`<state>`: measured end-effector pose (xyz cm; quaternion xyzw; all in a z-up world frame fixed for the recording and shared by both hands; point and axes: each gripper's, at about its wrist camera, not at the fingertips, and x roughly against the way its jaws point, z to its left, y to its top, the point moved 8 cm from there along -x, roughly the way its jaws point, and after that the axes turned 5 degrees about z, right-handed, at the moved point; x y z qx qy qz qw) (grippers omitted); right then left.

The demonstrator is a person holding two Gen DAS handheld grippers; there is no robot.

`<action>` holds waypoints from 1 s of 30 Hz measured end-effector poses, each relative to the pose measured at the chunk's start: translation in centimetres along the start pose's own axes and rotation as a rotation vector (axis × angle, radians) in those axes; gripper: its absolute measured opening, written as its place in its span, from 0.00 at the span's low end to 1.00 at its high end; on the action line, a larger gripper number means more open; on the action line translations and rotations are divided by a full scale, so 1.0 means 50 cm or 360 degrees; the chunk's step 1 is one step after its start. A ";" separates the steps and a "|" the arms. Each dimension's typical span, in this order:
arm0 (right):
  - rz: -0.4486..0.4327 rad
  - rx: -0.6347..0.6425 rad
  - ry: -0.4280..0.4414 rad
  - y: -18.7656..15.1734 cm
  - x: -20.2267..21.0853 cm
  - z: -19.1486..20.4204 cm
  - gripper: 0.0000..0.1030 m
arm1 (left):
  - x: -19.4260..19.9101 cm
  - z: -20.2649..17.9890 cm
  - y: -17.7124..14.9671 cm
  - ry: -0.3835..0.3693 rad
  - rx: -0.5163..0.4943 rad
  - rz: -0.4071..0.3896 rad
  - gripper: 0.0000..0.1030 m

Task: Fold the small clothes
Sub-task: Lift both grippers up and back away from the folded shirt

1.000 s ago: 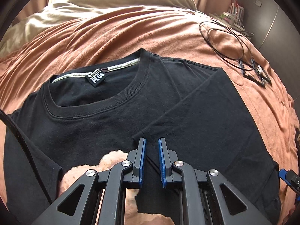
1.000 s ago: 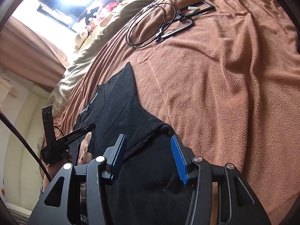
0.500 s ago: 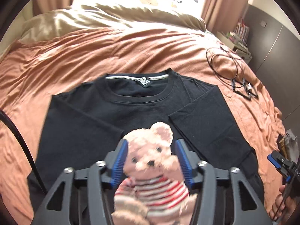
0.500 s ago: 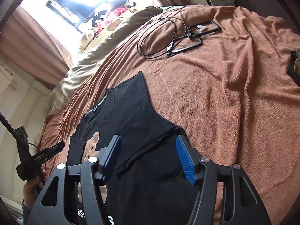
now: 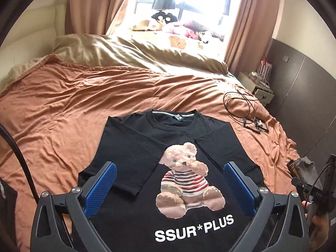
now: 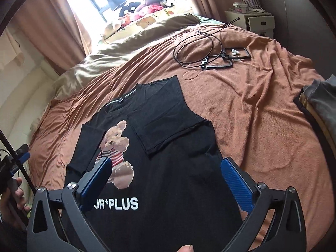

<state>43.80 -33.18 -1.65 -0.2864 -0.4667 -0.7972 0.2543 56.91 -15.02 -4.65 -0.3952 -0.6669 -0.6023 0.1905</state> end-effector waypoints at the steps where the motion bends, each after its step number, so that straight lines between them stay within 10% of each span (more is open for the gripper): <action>1: 0.0000 0.0030 -0.0011 -0.009 0.019 0.011 1.00 | 0.016 0.004 -0.005 -0.0015 0.0010 -0.0012 0.99; 30: -0.0312 0.0406 -0.0234 -0.251 0.379 0.053 1.00 | 0.434 0.162 -0.273 0.0175 0.0031 -0.0277 1.00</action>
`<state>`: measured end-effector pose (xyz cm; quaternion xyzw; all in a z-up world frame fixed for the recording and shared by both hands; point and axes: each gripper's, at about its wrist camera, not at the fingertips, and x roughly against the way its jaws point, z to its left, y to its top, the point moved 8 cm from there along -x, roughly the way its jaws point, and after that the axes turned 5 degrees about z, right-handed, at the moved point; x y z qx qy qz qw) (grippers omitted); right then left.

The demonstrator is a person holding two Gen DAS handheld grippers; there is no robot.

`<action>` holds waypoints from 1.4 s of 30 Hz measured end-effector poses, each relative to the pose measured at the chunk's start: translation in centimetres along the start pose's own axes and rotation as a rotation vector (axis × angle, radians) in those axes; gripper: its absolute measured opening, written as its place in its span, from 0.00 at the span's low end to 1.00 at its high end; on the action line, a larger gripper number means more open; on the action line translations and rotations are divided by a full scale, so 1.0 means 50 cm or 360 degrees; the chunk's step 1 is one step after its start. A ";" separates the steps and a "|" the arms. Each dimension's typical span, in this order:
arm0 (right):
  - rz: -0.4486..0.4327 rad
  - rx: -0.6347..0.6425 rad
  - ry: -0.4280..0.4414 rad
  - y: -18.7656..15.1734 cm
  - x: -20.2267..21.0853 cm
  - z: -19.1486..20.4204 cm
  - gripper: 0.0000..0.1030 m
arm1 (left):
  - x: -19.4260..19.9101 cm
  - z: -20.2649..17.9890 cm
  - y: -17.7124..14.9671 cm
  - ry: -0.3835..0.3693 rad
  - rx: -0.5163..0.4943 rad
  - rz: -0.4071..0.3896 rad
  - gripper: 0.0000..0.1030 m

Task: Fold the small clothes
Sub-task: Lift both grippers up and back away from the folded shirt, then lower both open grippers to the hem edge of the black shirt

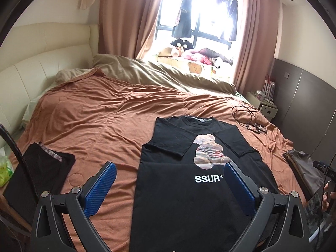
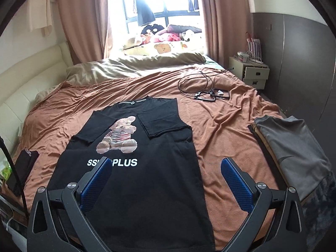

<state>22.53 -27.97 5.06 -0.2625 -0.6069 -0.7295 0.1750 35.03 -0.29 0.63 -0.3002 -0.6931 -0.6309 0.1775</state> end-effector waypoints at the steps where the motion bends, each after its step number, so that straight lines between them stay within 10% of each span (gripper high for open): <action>1: -0.0001 -0.0008 -0.0001 -0.012 0.011 -0.003 1.00 | 0.009 0.003 -0.007 0.0008 -0.0001 0.0002 1.00; 23: 0.0076 0.0001 0.0005 -0.142 0.110 -0.058 1.00 | 0.119 0.093 -0.194 0.0077 -0.0008 0.0011 1.00; 42: 0.0278 -0.0072 0.0083 -0.267 0.042 -0.124 1.00 | 0.024 0.158 -0.374 -0.0009 0.0126 0.0253 0.93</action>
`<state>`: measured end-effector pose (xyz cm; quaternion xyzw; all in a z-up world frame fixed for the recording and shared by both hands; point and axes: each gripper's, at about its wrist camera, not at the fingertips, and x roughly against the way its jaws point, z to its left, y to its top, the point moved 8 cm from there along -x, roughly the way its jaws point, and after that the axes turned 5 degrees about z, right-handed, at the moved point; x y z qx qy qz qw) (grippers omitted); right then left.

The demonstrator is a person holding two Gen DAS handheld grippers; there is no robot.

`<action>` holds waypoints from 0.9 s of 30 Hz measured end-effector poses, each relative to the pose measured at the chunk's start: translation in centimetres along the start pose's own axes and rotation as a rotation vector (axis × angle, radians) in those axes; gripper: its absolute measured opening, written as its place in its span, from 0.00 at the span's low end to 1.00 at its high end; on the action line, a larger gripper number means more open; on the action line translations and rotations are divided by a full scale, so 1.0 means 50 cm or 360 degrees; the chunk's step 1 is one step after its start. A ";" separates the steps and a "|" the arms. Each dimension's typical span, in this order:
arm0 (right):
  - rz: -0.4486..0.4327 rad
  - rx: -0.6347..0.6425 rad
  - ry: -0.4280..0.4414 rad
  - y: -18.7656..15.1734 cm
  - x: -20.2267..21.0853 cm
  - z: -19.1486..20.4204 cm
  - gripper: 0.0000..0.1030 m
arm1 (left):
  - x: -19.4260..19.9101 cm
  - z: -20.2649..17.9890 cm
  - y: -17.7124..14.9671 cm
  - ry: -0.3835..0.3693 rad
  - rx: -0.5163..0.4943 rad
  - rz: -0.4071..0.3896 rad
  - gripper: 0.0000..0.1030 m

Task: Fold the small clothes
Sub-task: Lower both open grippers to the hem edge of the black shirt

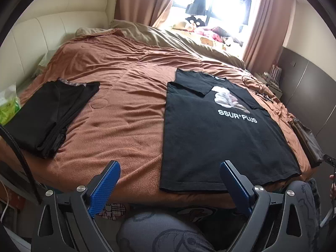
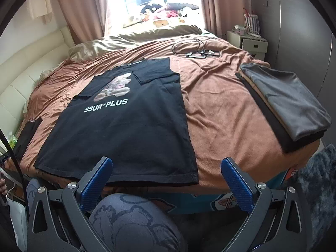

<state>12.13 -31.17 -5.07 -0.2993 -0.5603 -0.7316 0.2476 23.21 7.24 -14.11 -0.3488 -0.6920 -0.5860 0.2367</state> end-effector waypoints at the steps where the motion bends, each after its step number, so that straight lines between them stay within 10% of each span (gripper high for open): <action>1: 0.0017 -0.0010 0.0008 -0.002 -0.012 -0.005 1.00 | -0.014 0.000 -0.007 -0.0003 0.0001 0.0018 0.91; 13: 0.0167 -0.0203 0.0136 -0.029 -0.191 -0.071 0.65 | -0.158 0.030 -0.074 -0.0041 0.0142 0.0274 0.60; 27: 0.0107 -0.0254 0.0214 -0.066 -0.246 -0.090 0.52 | -0.199 0.048 -0.107 -0.0039 0.0286 0.0371 0.49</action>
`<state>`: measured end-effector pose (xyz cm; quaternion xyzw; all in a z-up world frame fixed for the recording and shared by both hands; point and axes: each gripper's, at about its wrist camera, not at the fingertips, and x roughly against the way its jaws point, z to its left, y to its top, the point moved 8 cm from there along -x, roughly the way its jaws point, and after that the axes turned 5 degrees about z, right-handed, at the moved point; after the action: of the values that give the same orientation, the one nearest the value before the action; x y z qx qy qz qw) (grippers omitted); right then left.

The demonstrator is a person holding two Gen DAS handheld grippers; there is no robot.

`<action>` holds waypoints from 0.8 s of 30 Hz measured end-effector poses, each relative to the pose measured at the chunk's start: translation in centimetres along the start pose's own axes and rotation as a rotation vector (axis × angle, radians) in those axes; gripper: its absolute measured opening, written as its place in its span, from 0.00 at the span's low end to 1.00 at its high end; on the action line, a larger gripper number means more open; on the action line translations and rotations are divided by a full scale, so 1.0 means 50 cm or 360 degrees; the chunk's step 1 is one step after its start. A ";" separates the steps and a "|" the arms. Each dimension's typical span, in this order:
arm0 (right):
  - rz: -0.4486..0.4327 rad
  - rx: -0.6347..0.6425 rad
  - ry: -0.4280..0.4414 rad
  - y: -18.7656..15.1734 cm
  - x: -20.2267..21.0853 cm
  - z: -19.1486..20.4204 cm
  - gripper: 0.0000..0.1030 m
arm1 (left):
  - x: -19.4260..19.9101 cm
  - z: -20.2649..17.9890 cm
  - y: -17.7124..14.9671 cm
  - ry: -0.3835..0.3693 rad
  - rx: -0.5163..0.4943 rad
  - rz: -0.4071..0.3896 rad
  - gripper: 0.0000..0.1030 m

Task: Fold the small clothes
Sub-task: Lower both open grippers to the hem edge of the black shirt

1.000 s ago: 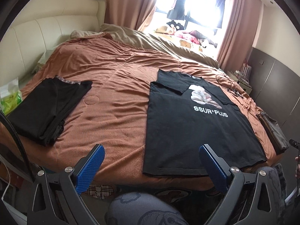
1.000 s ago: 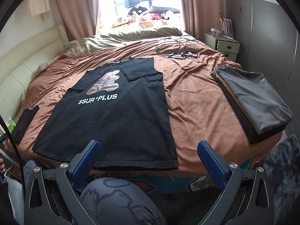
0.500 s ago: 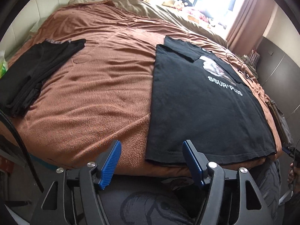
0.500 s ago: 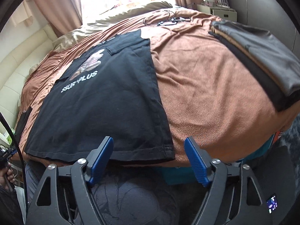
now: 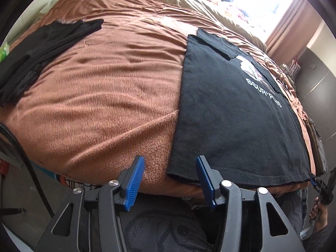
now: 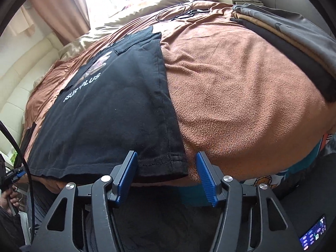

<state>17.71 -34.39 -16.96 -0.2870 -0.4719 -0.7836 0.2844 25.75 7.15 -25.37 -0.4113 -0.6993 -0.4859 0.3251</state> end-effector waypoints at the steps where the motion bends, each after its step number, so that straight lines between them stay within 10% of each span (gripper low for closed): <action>1: -0.0007 -0.0027 0.0020 -0.002 0.001 -0.006 0.50 | -0.001 0.004 -0.001 -0.0011 0.0026 -0.0006 0.47; 6: -0.0006 -0.0126 0.0153 -0.005 0.002 -0.019 0.36 | 0.000 0.014 0.005 -0.0083 0.0129 -0.0016 0.45; 24: -0.0041 -0.0390 0.0421 0.019 -0.036 -0.053 0.34 | -0.013 -0.007 0.003 -0.0333 0.0318 0.0043 0.35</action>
<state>19.12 -36.85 -18.70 -0.2079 -0.3349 -0.8697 0.2970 26.19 6.70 -25.75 -0.4346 -0.7687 -0.3638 0.2965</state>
